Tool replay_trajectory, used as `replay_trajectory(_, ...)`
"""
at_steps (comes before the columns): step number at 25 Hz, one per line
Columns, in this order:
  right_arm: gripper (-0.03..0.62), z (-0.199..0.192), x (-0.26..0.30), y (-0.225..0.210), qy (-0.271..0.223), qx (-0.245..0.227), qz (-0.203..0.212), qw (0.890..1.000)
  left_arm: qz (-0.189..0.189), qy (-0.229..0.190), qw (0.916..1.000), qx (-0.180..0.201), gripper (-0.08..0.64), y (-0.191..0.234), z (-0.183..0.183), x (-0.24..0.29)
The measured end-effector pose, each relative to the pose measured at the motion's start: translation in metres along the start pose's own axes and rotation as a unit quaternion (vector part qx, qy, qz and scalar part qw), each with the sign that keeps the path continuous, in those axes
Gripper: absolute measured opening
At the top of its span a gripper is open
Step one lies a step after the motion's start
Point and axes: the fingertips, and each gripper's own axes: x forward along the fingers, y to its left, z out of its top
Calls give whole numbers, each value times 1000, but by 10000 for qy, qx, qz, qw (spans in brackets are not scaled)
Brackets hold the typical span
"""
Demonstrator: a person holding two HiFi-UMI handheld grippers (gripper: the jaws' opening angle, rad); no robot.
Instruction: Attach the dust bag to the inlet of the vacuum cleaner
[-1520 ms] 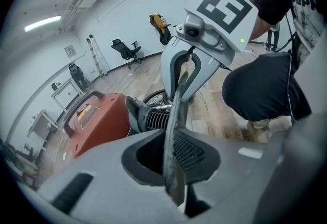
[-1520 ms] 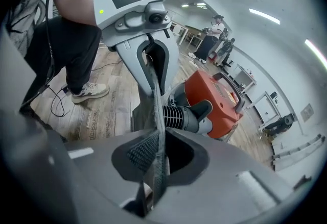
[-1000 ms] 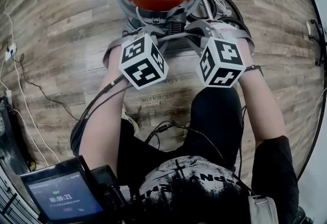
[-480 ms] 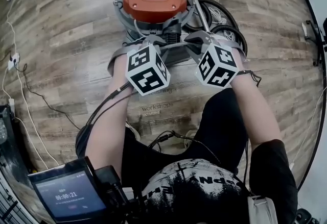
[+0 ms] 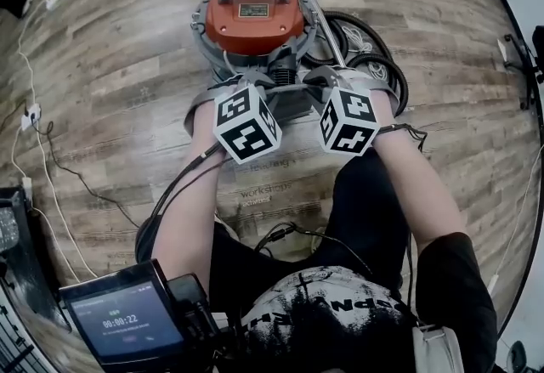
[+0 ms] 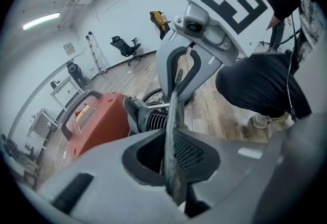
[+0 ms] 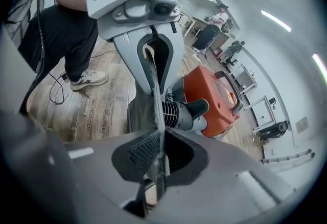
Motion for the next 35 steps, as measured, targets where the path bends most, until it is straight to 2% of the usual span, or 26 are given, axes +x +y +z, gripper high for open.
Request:
replay_trajectory(6,32,7,0,-3,122,-235,30,9996,-4,130,9999,-41,38,2,-7,1)
replay_trajectory(13,32,21,-2,-4,305,-721,11,9969,10,151,9997,-199,40,3,-18,7)
replay_trajectory(15,32,21,-2,-6,245,-653,-15,9976,65,134,9997,-186,41,6,-18,7)
replay_trajectory(19,32,13,-1,-7,61,-202,-68,9998,104,99,9998,-101,43,9,-11,7)
replay_trajectory(25,32,3,-1,-2,5,290,-90,9995,155,157,9996,166,44,6,-1,3)
replay_trajectory(28,32,-1,0,-4,-47,478,-113,9988,161,110,9997,179,43,5,4,-1)
replay_trajectory(31,34,-1,0,-6,-85,524,-158,9985,171,19,9998,83,32,5,6,-7)
replay_trajectory(35,32,4,-2,-4,-8,360,-193,9992,199,-35,9998,-36,31,8,4,-10)
